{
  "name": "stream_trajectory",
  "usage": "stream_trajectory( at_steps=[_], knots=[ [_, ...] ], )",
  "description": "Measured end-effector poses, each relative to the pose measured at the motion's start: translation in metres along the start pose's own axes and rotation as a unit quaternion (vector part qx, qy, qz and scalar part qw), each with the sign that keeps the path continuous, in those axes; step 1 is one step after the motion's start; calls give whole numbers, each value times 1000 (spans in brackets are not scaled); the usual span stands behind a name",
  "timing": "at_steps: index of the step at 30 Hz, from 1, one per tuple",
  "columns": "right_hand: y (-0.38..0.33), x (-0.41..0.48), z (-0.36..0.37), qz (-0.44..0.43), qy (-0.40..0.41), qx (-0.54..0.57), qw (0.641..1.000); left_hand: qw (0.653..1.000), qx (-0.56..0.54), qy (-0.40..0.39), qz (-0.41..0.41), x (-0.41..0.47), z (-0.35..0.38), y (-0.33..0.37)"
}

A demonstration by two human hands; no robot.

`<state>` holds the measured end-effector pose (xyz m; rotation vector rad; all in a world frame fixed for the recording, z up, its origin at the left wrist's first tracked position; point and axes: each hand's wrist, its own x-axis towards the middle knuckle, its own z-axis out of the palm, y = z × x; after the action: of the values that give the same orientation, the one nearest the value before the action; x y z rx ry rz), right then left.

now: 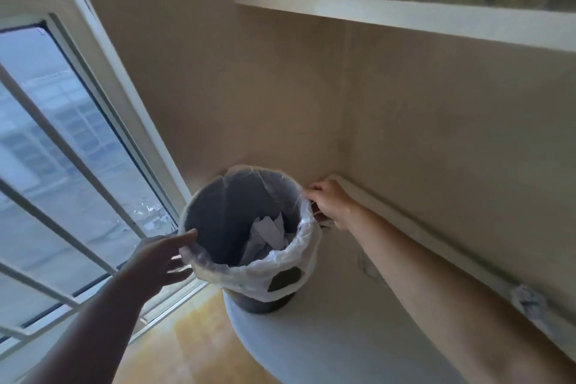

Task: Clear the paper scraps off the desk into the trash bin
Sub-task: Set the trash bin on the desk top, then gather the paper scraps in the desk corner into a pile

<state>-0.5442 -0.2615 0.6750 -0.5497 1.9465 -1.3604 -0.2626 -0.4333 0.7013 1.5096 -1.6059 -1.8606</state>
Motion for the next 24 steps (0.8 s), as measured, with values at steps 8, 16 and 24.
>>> stream_trajectory(
  at_steps=[8, 16, 24],
  knots=[
    [37, -25, -46, 47, 88, -4, 995, 892, 363, 196, 185, -16, 22, 52],
    [67, -92, -61, 58, 152, 37, 986, 955, 155, 3, 252, -63, 92, 79],
    [107, -176, -96, 81, 277, 19, 957, 921, 156, -243, 260, -117, 195, 37]
  ],
)
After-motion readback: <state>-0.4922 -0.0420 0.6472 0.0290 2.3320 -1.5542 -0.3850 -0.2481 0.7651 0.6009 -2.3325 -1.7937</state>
